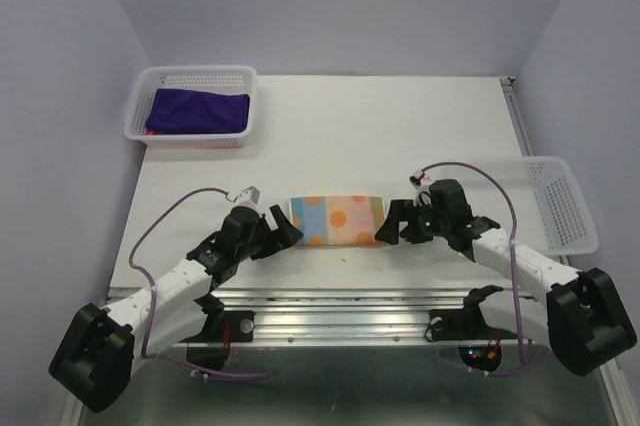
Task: Fold and stack the towels
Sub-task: Fold the towel, then neatly place the folded towel into the bin
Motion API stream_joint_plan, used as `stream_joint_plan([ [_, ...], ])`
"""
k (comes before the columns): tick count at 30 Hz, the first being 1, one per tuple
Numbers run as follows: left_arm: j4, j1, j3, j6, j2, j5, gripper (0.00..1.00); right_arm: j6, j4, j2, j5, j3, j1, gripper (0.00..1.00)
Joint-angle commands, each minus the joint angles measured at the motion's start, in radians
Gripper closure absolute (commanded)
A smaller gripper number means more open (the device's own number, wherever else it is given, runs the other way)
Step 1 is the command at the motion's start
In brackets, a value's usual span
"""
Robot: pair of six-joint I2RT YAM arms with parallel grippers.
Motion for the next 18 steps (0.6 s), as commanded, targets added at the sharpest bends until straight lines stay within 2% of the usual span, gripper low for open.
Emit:
stream_joint_plan([
  [1,-0.049,-0.007,0.097,0.015,0.013,-0.07,0.01,-0.026,-0.005,-0.047,-0.072,0.062,0.008,0.0],
  [6,-0.041,-0.007,0.192,0.052,0.186,-0.083,0.02,-0.054,-0.018,-0.064,-0.121,0.096,0.01,0.0],
  [8,-0.043,-0.007,0.217,0.068,0.241,-0.083,0.07,-0.051,-0.018,-0.064,-0.126,0.094,0.01,0.0],
  [12,-0.046,-0.007,0.266,0.077,0.382,-0.111,0.25,-0.049,-0.018,-0.073,-0.112,0.093,0.01,0.0],
  [18,-0.078,-0.041,0.338,0.107,0.52,-0.133,0.39,-0.054,-0.012,-0.079,-0.113,0.091,0.01,0.0],
])
